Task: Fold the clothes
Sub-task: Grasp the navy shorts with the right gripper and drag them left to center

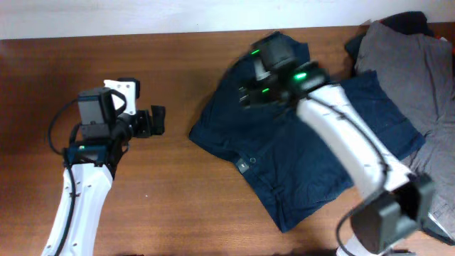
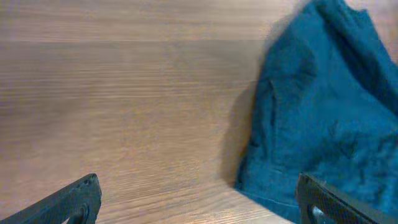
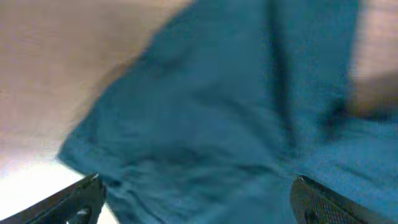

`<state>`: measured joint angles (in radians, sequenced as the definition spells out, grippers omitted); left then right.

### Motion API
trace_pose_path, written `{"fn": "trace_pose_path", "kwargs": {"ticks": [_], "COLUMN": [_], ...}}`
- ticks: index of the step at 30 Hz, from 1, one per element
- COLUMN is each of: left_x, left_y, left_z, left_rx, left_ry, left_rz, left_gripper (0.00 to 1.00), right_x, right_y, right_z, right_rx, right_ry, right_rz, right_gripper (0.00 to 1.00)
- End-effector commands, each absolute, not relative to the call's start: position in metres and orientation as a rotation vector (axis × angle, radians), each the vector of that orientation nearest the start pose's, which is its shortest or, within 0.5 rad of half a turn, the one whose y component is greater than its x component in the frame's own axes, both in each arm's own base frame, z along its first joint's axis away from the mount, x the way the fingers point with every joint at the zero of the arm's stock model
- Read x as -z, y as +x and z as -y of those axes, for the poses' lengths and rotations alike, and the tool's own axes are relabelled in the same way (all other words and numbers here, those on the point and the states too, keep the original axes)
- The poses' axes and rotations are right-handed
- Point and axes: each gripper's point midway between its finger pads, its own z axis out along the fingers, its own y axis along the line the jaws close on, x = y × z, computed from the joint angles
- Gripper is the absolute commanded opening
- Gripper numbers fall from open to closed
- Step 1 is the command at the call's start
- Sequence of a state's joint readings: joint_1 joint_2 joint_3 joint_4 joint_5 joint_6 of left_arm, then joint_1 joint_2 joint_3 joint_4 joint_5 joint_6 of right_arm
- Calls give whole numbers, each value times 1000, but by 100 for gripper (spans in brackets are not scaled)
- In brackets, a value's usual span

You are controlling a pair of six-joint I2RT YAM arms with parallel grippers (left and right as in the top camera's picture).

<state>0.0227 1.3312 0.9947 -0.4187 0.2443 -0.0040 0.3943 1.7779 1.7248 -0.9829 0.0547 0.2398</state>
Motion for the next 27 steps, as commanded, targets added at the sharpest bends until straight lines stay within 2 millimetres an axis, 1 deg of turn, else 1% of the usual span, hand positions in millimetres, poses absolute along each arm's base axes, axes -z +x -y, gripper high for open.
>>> {"fn": "trace_pose_path", "kwargs": {"ticks": [1, 2, 3, 4, 7, 8, 9, 10, 12, 14, 15, 16, 17, 19, 20, 21, 23, 25, 26, 27], "left_x": [-163, -154, -138, -126, -105, -94, -87, -79, -63, -52, -43, -38, -36, -36, -36, -37, -36, -35, -35, -36], "left_y": [390, 391, 392, 393, 396, 399, 401, 401, 399, 398, 396, 396, 396, 397, 397, 397, 397, 396, 396, 396], "left_z": [66, 72, 81, 88, 102, 112, 120, 134, 152, 158, 161, 161, 161, 161, 161, 161, 161, 160, 161, 161], "left_rx": [349, 358, 373, 383, 400, 411, 421, 467, 519, 529, 541, 543, 544, 545, 545, 544, 543, 543, 544, 543], "left_ry": [190, 205, 230, 249, 288, 316, 338, 376, 425, 430, 408, 404, 403, 397, 397, 397, 397, 397, 397, 397], "left_rz": [-2354, -2374, -2414, -2437, -2470, -2478, -2479, -2476, -2488, -2510, -2536, -2547, -2549, -2547, -2547, -2547, -2551, -2553, -2553, -2552], "left_gripper": [99, 98, 96, 94, 89, 83, 80, 79, 79, 79, 78, 73, 66, 49, 42, 40, 40, 31, 21, 14], "right_x": [-250, -252, -252, -253, -252, -250, -249, -249, -249, -248, -248, -247, -247, -247, -246, -246, -246, -245, -245, -244], "right_y": [408, 404, 399, 394, 386, 383, 381, 381, 381, 379, 379, 378, 377, 376, 376, 376, 375, 373, 372, 372], "right_z": [-115, -100, -87, -74, -55, -48, -46, -44, -45, -45, -45, -45, -45, -45, -45, -45, -45, -44, -44, -44], "right_rx": [-130, -113, -98, -82, -59, -48, -44, -42, -46, -50, -49, -48, -47, -47, -46, -46, -45, -43, -42, -41], "right_ry": [-46, -6, 28, 65, 119, 141, 149, 154, 153, 153, 153, 153, 152, 153, 153, 153, 153, 153, 153, 153], "right_rz": [-2554, -2571, -2587, -2604, -2631, -2647, -2654, -2657, -2659, -2665, -2668, -2672, -2675, -2679, -2680, -2682, -2685, -2692, -2697, -2699], "right_gripper": [99, 99, 99, 99, 99, 99, 99, 99, 99, 99, 99, 99, 99, 99, 99, 99, 99, 99, 99, 99]}}
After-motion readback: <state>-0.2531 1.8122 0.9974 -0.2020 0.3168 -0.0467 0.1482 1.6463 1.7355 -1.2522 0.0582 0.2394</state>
